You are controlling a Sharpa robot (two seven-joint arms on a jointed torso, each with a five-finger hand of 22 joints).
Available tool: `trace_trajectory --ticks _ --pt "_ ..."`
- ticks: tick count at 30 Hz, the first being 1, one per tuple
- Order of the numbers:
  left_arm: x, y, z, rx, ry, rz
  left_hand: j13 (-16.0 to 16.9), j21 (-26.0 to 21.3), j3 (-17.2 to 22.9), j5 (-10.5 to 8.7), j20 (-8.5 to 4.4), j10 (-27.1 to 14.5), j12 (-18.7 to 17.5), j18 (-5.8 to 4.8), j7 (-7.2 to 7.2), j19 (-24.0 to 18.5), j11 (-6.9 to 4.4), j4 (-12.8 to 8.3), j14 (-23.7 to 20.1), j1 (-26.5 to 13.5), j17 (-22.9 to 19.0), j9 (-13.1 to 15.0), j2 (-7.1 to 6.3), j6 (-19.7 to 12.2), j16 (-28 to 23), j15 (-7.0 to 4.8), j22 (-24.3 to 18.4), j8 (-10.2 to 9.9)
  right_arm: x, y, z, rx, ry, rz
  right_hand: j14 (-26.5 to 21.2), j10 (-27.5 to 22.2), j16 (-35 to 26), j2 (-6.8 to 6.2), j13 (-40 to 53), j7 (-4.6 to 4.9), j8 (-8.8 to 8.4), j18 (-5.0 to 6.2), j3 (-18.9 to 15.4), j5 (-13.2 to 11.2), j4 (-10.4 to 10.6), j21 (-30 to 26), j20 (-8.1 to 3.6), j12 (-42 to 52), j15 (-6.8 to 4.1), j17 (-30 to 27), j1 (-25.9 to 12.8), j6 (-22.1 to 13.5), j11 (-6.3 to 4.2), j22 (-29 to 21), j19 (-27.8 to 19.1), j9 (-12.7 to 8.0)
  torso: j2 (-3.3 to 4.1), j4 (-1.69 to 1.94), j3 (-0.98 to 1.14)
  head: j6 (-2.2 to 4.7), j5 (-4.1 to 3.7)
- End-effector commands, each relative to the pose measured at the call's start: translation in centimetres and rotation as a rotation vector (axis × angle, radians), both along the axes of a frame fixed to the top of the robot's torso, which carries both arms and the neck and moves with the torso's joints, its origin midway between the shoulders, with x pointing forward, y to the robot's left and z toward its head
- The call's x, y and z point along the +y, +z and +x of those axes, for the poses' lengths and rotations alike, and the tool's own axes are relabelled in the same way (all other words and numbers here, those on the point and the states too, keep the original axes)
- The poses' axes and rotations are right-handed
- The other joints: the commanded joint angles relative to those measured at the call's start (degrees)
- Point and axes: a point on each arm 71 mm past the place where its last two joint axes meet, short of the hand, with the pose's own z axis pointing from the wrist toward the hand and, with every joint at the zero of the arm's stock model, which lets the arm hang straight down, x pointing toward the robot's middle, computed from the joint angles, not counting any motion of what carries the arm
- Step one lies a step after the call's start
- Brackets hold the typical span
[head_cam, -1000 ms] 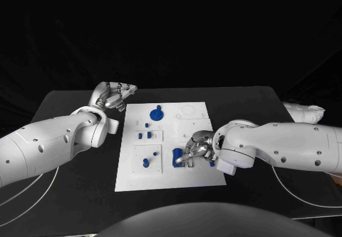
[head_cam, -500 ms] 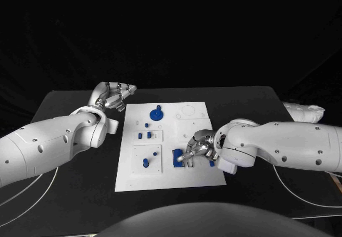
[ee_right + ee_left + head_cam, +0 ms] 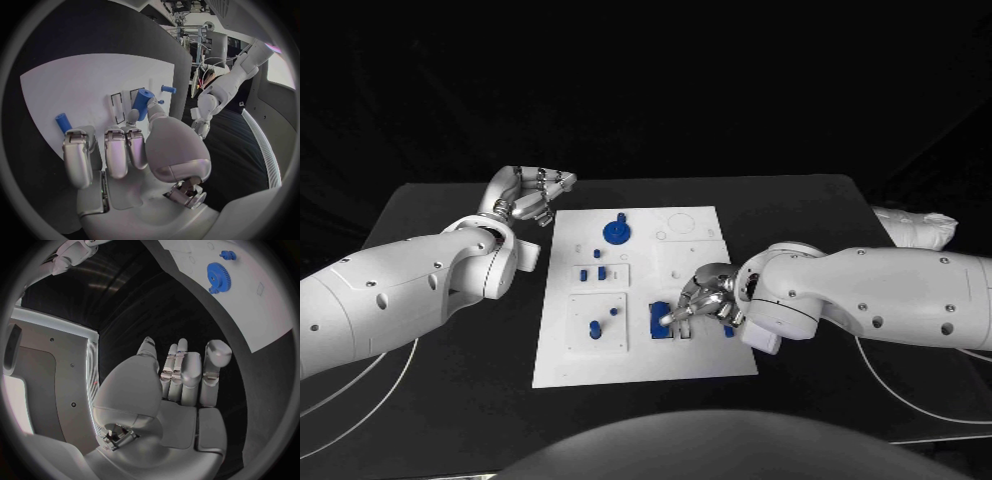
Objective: Assemble the parts on the task board
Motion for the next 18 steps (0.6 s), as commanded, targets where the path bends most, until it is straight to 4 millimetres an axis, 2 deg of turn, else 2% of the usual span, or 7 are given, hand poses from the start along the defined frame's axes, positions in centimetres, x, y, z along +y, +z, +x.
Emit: trace_trajectory --ticks 1,12,18 --pt "-0.2 0.1 0.0 -0.001 -0.018 -0.004 0.1 -0.4 -0.4 0.17 -0.10 -0.1 0.0 -0.39 -0.13 -0.3 -0.10 0.0 -0.4 0.4 -0.1 0.0 0.43 -0.3 -0.3 0.10 2.7 0.2 0.0 0.0 -0.1 0.003 -0.018 0.020 6.0 6.0 0.2 0.15 15.1 -0.01 -0.43 -0.38 0.0 0.0 0.4 0.3 -0.49 0.2 -0.48 15.1 -0.5 -0.4 -0.15 15.1 6.1 0.1 -0.02 0.01 0.02 0.00 0.12" --pt "-0.3 0.1 0.0 0.000 -0.019 -0.004 0.1 -0.5 -0.6 0.34 -0.11 -0.1 0.0 -0.37 -0.13 -0.3 -0.10 0.0 -0.4 0.5 -0.1 0.0 0.51 -0.3 -0.4 0.10 2.7 0.1 -0.2 1.1 0.0 -0.048 -0.039 0.086 6.0 6.0 0.2 0.33 15.1 0.06 -0.83 -0.38 -0.3 0.0 1.0 0.3 -0.47 0.2 -0.45 15.1 -1.2 -0.5 -0.10 15.1 6.1 0.3 -0.04 -0.03 0.00 0.00 0.22" --pt "-0.3 0.1 0.0 0.001 -0.020 -0.004 0.1 -0.5 -0.6 0.34 -0.11 -0.1 0.0 -0.37 -0.13 -0.3 -0.10 0.0 -0.4 0.5 -0.1 0.0 0.51 -0.3 -0.4 0.10 2.7 0.1 0.0 1.4 -0.2 -0.044 -0.017 0.105 6.0 6.0 0.2 0.01 15.1 0.05 -0.90 -0.38 -0.7 0.0 1.4 0.3 -0.46 0.2 -0.43 15.1 -1.9 -0.3 -0.09 15.1 6.1 0.5 -0.02 -0.04 0.01 0.00 0.20"
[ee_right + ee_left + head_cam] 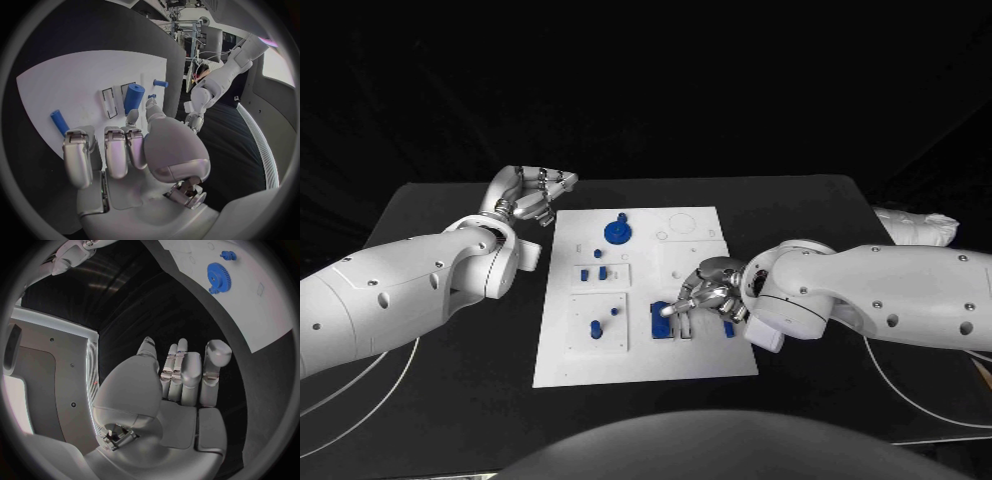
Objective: Assemble the parts on the task board
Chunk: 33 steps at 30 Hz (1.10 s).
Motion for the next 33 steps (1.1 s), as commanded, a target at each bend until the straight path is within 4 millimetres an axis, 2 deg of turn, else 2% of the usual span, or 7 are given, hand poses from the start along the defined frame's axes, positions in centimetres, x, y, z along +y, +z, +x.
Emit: trace_trajectory --ticks 1,7,12,22,27,33 --pt "-0.3 0.1 0.0 -0.001 -0.020 -0.005 0.1 -0.2 -0.2 0.34 -0.11 -0.1 0.0 -0.37 -0.13 -0.3 -0.10 0.0 -0.4 0.2 0.0 0.0 0.22 -0.3 -0.4 0.10 2.7 0.1 0.4 0.2 -0.2 -0.008 0.021 0.037 6.0 6.0 0.2 -0.01 15.1 -0.12 -0.24 -0.38 -0.1 -0.1 0.4 0.3 -0.46 0.2 -0.43 15.1 -0.7 -0.1 -0.10 15.1 6.1 0.1 0.01 0.00 -0.01 0.00 -0.10" --pt "-0.3 0.1 0.0 -0.001 -0.021 -0.005 0.1 -0.2 -0.2 0.34 -0.11 -0.1 0.0 -0.37 -0.13 -0.3 -0.10 0.0 -0.4 0.2 0.0 0.0 0.22 -0.3 -0.4 0.10 2.7 0.1 0.6 0.1 -0.5 0.024 0.048 0.017 6.0 6.0 0.2 -0.04 15.1 -0.15 -0.26 -0.38 -0.1 -0.1 0.5 0.3 -0.46 0.2 -0.44 15.1 -0.7 0.0 -0.12 15.1 6.1 0.2 0.01 -0.01 -0.01 0.00 -0.15" --pt "-0.3 0.1 0.0 -0.002 -0.021 -0.005 0.1 -0.2 -0.2 0.34 -0.11 -0.1 0.0 -0.37 -0.13 -0.3 -0.10 0.0 -0.4 0.2 0.0 0.0 0.22 -0.3 -0.4 0.10 2.7 0.1 0.7 -0.1 -0.9 0.047 0.069 -0.013 6.0 6.0 0.2 -0.03 15.1 -0.32 -0.10 -0.38 0.3 -0.1 -0.4 0.3 -0.52 0.2 -0.53 15.1 0.5 0.4 -0.25 15.1 6.1 0.8 -0.01 0.00 0.01 0.00 -0.13" --pt "-0.3 0.1 0.0 -0.001 -0.023 -0.005 0.1 -0.2 -0.2 0.34 -0.11 -0.1 0.0 -0.37 -0.13 -0.3 -0.10 0.0 -0.4 0.2 0.0 0.0 0.22 -0.3 -0.4 0.10 2.7 0.1 0.8 -0.4 -0.9 0.061 0.083 -0.055 6.0 6.0 0.2 0.78 15.1 -0.60 3.20 -0.38 1.3 -0.1 -1.4 0.3 -0.69 0.2 -0.73 15.1 2.4 4.3 -0.49 15.1 6.1 3.6 -0.01 0.01 -0.02 0.00 -0.26" --pt "-0.3 0.1 0.0 -0.001 -0.022 -0.005 0.1 -0.2 -0.2 0.34 -0.11 -0.1 0.0 -0.37 -0.13 -0.3 -0.10 0.0 -0.4 0.2 0.0 0.0 0.22 -0.3 -0.4 0.10 2.7 0.1 1.0 -0.6 -0.7 0.062 0.087 -0.068 6.0 6.0 0.2 1.04 15.1 -0.66 4.09 -0.38 1.5 0.0 -1.7 0.3 -0.73 0.2 -0.78 15.1 2.8 5.3 -0.55 15.1 6.1 4.4 -0.02 0.02 -0.02 0.00 -0.35" --pt "-0.3 0.1 0.0 0.000 -0.022 -0.005 0.1 -0.2 -0.2 0.34 -0.11 -0.1 0.0 -0.37 -0.13 -0.3 -0.10 0.0 -0.4 0.2 0.0 0.0 0.22 -0.3 -0.4 0.10 2.7 0.1 1.2 -0.9 -0.6 0.063 0.093 -0.074 6.0 6.0 0.2 1.10 15.1 -0.66 4.21 -0.38 1.5 0.0 -1.7 0.3 -0.74 0.2 -0.78 15.1 2.8 5.4 -0.56 15.1 6.1 4.5 0.06 0.02 0.00 0.00 -0.32"
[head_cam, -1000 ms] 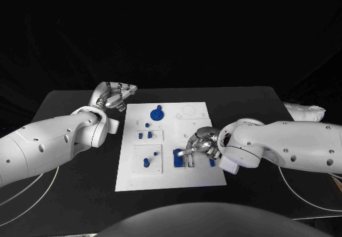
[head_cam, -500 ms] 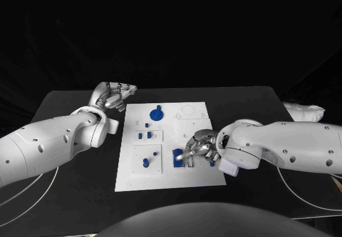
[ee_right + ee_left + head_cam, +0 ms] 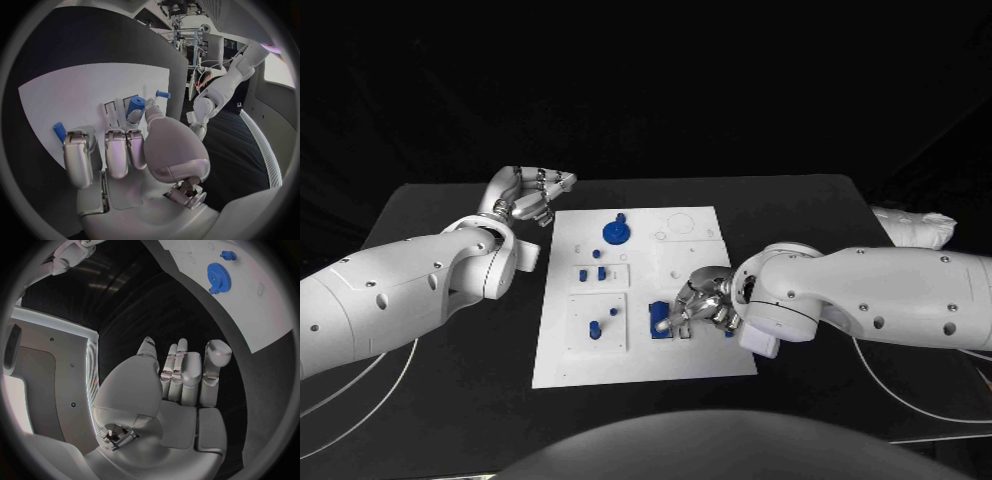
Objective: Assemble the parts on the task board
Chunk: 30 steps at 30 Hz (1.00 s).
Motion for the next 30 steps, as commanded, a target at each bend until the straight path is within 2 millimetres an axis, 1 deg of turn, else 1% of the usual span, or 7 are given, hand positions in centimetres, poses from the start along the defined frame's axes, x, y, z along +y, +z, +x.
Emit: trace_trajectory --ticks 1,8,20,30 --pt "-0.30 0.08 -0.03 -0.002 -0.021 -0.005 0.1 -0.2 -0.2 0.34 -0.11 -0.1 0.0 -0.37 -0.13 -0.3 -0.10 0.0 -0.4 0.2 -0.1 0.0 0.22 -0.3 -0.4 0.10 2.7 0.1 0.05 -0.22 -0.03 0.005 0.024 -0.024 6.0 6.0 0.2 -0.08 15.1 0.07 0.25 -0.39 0.1 0.0 -0.2 0.3 -0.32 0.2 -0.36 15.1 0.4 0.3 -0.57 15.1 6.1 0.0 0.07 0.02 0.01 0.00 0.04" --pt "-0.23 0.09 -0.04 -0.002 -0.019 -0.004 0.1 -0.2 -0.2 0.34 -0.11 -0.1 0.0 -0.37 -0.13 -0.3 -0.10 0.0 -0.4 0.2 -0.1 0.0 0.22 -0.3 -0.4 0.10 2.7 0.1 -0.12 -0.38 0.14 0.005 0.020 -0.033 6.0 6.0 0.2 0.05 15.1 0.08 0.03 -0.39 0.1 0.0 -0.1 0.3 -0.34 0.2 -0.38 15.1 0.3 0.1 -0.57 15.1 6.1 0.0 0.04 -0.04 -0.03 0.00 0.06" --pt "-0.26 0.08 -0.04 -0.001 -0.020 -0.005 0.1 -0.3 -0.3 0.42 -0.11 -0.1 0.0 -0.37 -0.13 -0.3 -0.10 0.0 -0.5 0.3 -0.1 0.0 0.31 -0.3 -0.4 0.11 2.8 0.2 -0.46 -0.49 0.28 0.008 0.014 -0.043 6.0 6.0 0.2 0.34 15.1 0.06 -0.22 -0.39 0.2 0.0 0.0 0.3 -0.36 0.2 -0.39 15.1 0.3 -0.2 -0.59 15.1 6.1 0.0 0.03 0.00 0.03 0.00 0.07" --pt "-0.21 0.08 -0.04 -0.001 -0.019 -0.004 0.1 -0.3 -0.3 0.42 -0.11 -0.1 0.0 -0.37 -0.13 -0.3 -0.10 0.0 -0.5 0.3 -0.1 0.0 0.31 -0.3 -0.4 0.11 2.8 0.2 -0.58 -0.55 0.26 0.014 0.013 -0.043 6.0 6.0 0.2 0.48 15.1 0.05 -0.32 -0.39 0.3 0.0 0.0 0.3 -0.37 0.2 -0.40 15.1 0.2 -0.3 -0.59 15.1 6.1 0.0 0.03 -0.02 0.00 0.00 -0.01"
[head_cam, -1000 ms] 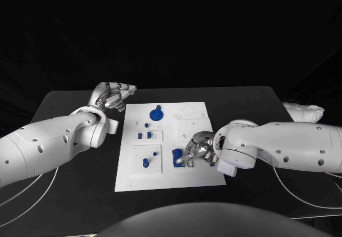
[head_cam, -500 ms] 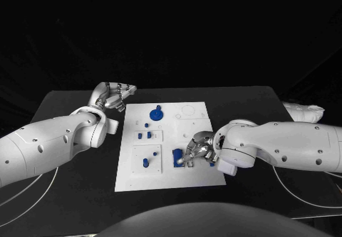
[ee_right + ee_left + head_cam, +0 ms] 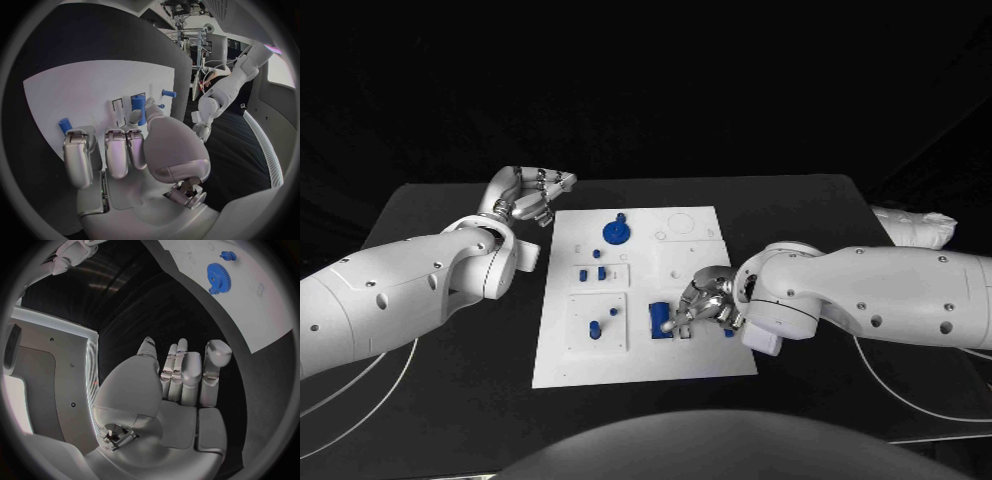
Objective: Assemble the parts on the task board
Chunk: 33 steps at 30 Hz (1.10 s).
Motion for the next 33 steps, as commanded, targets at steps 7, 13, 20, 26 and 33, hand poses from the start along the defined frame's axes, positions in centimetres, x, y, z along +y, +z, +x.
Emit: trace_trajectory --ticks 7,13,20,26,33 --pt "-0.3 0.1 0.0 -0.002 -0.020 -0.005 0.1 -0.3 -0.3 0.15 -0.11 -0.1 0.0 -0.38 -0.13 -0.3 -0.10 0.0 -0.3 0.3 0.0 0.0 0.31 -0.3 -0.2 -0.10 2.8 0.2 -0.1 0.2 0.0 -0.028 -0.011 0.042 6.0 5.8 0.2 0.29 15.1 0.08 -0.09 -0.38 -0.1 -0.1 0.4 0.3 -0.41 0.2 -0.43 15.1 -0.5 0.1 -0.37 15.1 6.1 0.6 0.04 0.03 -0.01 0.00 -0.13" --pt "-0.3 0.1 0.0 -0.001 -0.021 -0.005 0.1 -0.3 -0.3 0.15 -0.11 -0.1 0.0 -0.38 -0.13 -0.3 -0.10 0.0 -0.3 0.3 0.0 0.0 0.31 -0.3 -0.2 -0.10 2.8 0.2 -0.8 1.3 0.3 -0.127 -0.061 0.164 6.0 5.8 0.2 0.50 15.1 0.48 -7.54 -0.38 -0.1 1.3 0.9 0.3 -0.35 0.2 -0.28 15.1 -0.5 -5.7 -0.08 15.1 6.1 -3.2 -0.07 -0.01 -0.05 0.00 -0.33" --pt "-0.5 0.1 0.0 -0.001 -0.023 -0.005 0.1 -0.3 -0.3 0.15 -0.11 -0.1 0.0 -0.38 -0.13 -0.3 -0.10 0.0 -0.3 0.3 0.0 0.0 0.31 -0.3 -0.2 -0.10 2.8 0.2 -3.8 3.4 0.4 -0.164 -0.072 0.130 6.0 5.8 0.2 0.25 15.1 4.09 -23.22 -0.38 -0.3 2.6 1.9 0.3 1.80 0.2 2.36 15.1 -0.3 -6.6 3.09 15.1 6.1 -16.3 -0.10 0.05 -0.12 0.00 -1.48" --pt "-0.7 0.1 0.1 -0.001 -0.024 -0.005 0.1 -0.3 -0.3 0.15 -0.11 -0.1 0.0 -0.38 -0.13 -0.3 -0.10 0.0 -0.3 0.3 0.0 0.0 0.31 -0.3 -0.2 -0.10 2.8 0.2 -7.3 3.8 -0.3 -0.181 -0.074 -0.009 6.0 5.8 0.2 -0.87 15.1 6.48 -31.70 -0.38 -0.7 3.8 1.6 0.3 3.97 0.2 4.62 15.1 -0.4 -6.5 5.39 15.1 6.1 -26.1 -0.02 -0.17 -0.06 0.00 -2.19" --pt "-0.9 0.0 0.1 -0.001 -0.026 -0.006 0.1 -0.3 -0.3 0.15 -0.11 -0.1 0.0 -0.38 -0.13 -0.3 -0.10 0.0 -0.3 0.3 0.0 0.0 0.31 -0.3 -0.2 -0.10 2.8 0.2 -9.8 3.5 -1.8 -0.152 -0.095 -0.127 6.0 5.8 0.2 -1.92 15.1 6.90 -34.33 -0.38 -1.2 8.2 2.0 0.3 4.83 0.2 5.11 15.1 -2.4 -4.9 5.88 15.1 6.1 -30.8 -0.10 -0.26 0.05 0.00 -4.04"
